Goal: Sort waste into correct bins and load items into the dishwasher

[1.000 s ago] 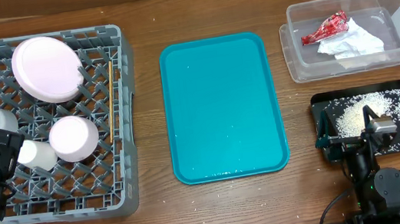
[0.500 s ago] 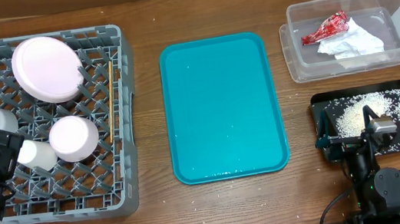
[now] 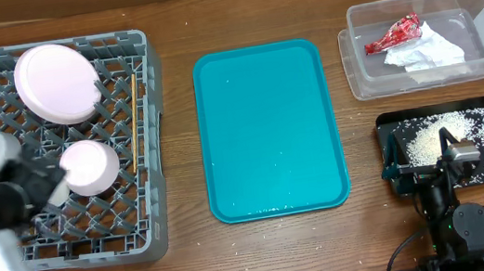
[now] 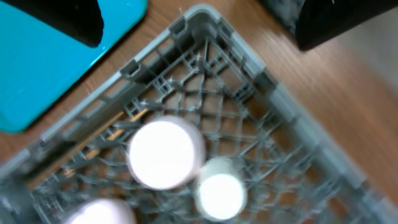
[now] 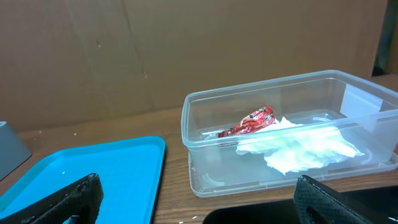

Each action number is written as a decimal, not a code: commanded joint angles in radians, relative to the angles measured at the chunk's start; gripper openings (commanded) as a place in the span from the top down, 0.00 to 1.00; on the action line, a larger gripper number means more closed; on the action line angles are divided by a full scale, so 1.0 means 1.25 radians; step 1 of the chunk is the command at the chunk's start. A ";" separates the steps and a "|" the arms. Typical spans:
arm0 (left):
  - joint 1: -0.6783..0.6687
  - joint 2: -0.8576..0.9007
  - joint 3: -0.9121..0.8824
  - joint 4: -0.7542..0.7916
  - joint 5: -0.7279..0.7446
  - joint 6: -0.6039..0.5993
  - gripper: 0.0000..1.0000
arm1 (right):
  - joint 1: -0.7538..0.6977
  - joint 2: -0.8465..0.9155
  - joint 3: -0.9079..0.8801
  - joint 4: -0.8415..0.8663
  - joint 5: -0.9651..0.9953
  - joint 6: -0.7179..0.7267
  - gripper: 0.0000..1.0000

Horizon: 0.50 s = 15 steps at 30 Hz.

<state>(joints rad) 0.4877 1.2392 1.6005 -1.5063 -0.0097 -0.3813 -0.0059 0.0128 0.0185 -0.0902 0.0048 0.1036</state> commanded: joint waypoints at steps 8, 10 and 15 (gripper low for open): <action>-0.268 -0.274 -0.506 0.473 -0.012 0.144 0.00 | -0.002 -0.007 -0.009 0.005 0.007 -0.003 0.00; -0.294 -0.324 -0.602 0.570 -0.013 0.144 0.00 | -0.002 -0.007 -0.009 0.005 0.007 -0.003 0.00; -0.331 -0.422 -0.776 0.728 -0.013 0.144 0.00 | -0.002 -0.007 -0.009 0.005 0.007 -0.003 0.00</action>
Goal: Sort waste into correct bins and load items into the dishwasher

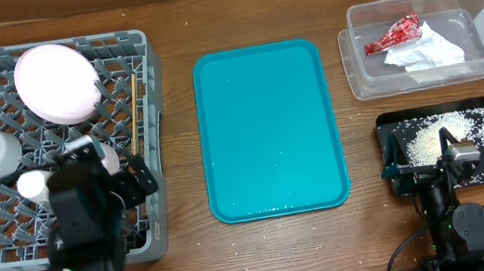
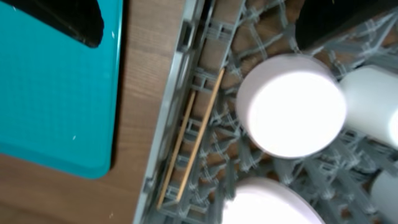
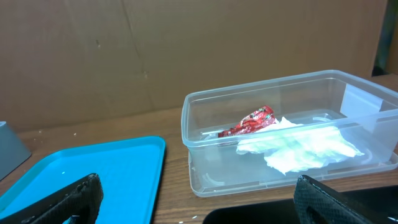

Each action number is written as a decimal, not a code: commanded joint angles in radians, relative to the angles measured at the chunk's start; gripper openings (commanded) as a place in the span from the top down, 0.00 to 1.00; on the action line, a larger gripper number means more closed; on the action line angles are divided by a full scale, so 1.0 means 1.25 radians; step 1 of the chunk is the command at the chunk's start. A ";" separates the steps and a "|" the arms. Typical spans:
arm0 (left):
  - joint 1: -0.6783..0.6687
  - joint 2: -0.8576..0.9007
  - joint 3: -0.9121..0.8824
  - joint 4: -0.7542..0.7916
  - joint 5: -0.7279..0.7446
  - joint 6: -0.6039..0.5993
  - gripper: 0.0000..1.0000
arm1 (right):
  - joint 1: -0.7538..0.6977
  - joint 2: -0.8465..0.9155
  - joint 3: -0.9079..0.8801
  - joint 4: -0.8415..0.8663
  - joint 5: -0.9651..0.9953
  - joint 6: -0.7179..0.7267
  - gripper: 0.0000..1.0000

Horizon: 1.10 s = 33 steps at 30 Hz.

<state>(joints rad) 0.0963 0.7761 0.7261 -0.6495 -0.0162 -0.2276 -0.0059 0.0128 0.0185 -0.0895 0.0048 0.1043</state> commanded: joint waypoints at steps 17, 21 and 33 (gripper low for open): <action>-0.085 -0.421 -0.439 0.300 0.005 0.021 0.00 | -0.002 -0.007 -0.009 0.004 0.007 -0.003 0.00; -0.085 -0.511 -0.480 0.303 0.005 0.020 0.00 | -0.002 -0.006 -0.009 0.004 0.007 -0.003 0.00; -0.088 -0.618 -0.577 0.491 0.004 0.020 0.00 | -0.002 -0.006 -0.009 0.004 0.007 -0.003 0.00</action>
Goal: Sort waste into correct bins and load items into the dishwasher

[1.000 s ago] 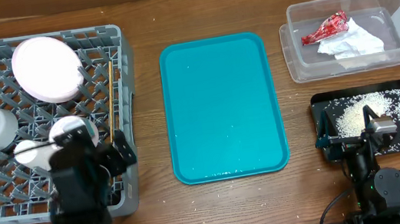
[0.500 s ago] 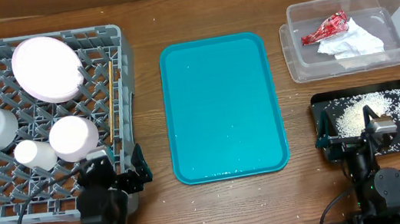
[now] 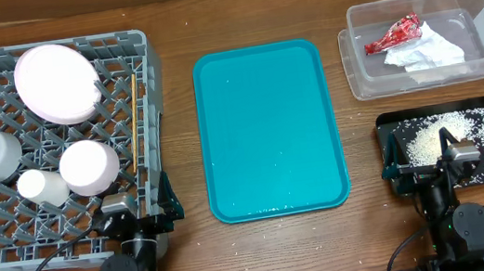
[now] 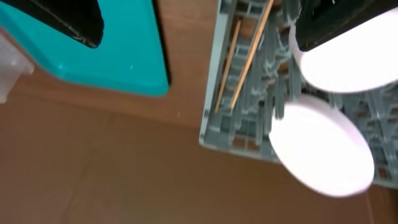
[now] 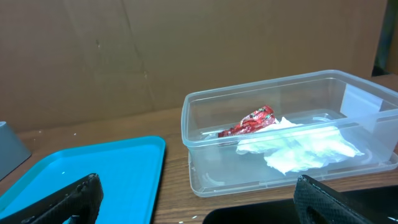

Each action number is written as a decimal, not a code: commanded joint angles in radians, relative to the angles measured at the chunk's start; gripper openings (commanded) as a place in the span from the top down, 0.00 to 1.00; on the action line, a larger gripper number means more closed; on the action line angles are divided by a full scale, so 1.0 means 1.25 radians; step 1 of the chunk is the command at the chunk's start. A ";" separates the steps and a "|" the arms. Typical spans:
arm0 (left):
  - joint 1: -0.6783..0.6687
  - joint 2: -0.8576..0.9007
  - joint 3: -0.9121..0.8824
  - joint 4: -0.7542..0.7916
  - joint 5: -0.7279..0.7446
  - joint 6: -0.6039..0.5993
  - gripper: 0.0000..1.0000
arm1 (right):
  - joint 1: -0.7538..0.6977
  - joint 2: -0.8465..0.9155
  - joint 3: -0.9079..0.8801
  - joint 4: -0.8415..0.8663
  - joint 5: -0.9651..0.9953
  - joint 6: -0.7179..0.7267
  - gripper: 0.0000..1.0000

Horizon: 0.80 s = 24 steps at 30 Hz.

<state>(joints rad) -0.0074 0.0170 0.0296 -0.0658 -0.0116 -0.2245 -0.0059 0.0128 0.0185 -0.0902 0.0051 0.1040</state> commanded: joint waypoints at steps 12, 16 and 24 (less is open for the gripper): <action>-0.005 -0.011 -0.020 -0.006 -0.031 0.068 0.00 | -0.002 -0.006 -0.009 0.005 0.007 -0.003 0.00; -0.005 -0.011 -0.020 -0.007 -0.028 0.124 0.00 | -0.002 -0.006 -0.009 0.005 0.007 -0.003 0.00; -0.005 -0.011 -0.020 -0.007 -0.029 0.161 0.00 | -0.002 -0.006 -0.009 0.005 0.007 -0.003 0.00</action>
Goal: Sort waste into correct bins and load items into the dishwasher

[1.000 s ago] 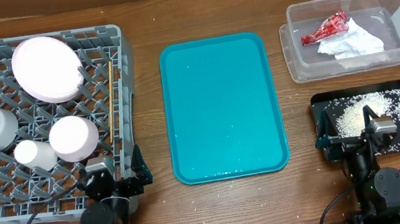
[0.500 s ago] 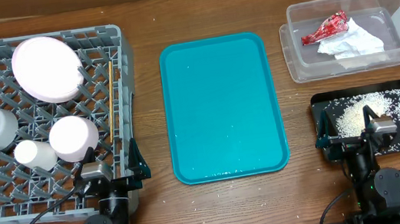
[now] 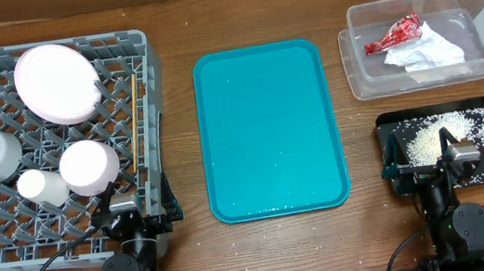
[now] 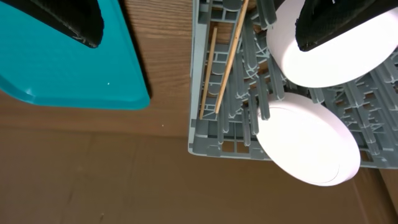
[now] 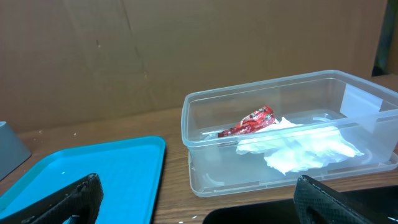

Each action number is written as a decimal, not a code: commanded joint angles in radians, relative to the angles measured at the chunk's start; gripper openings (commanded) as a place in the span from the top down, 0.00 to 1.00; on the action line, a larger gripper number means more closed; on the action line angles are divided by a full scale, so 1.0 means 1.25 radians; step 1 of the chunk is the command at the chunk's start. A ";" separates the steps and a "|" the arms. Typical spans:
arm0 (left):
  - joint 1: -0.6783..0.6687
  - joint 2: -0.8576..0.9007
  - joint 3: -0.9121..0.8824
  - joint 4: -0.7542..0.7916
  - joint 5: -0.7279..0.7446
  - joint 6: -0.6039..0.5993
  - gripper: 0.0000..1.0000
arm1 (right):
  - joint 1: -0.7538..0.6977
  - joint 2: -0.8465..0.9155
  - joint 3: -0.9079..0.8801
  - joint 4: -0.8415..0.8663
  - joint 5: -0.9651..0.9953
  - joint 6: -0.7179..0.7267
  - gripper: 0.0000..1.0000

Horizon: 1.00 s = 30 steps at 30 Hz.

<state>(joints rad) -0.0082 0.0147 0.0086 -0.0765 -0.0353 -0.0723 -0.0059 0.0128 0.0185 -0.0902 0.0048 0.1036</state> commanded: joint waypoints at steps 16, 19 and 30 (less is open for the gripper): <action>-0.004 -0.009 -0.003 0.002 -0.010 0.074 0.00 | -0.002 -0.006 -0.009 0.005 0.007 -0.003 0.00; -0.004 -0.009 -0.003 0.002 -0.010 0.074 0.00 | -0.002 -0.006 -0.009 0.005 0.007 -0.003 0.00; -0.004 -0.009 -0.003 0.002 -0.010 0.074 0.00 | -0.002 -0.006 -0.009 0.005 0.007 -0.003 0.00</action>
<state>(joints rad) -0.0078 0.0147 0.0086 -0.0765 -0.0353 0.0036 -0.0059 0.0128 0.0185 -0.0902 0.0051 0.1043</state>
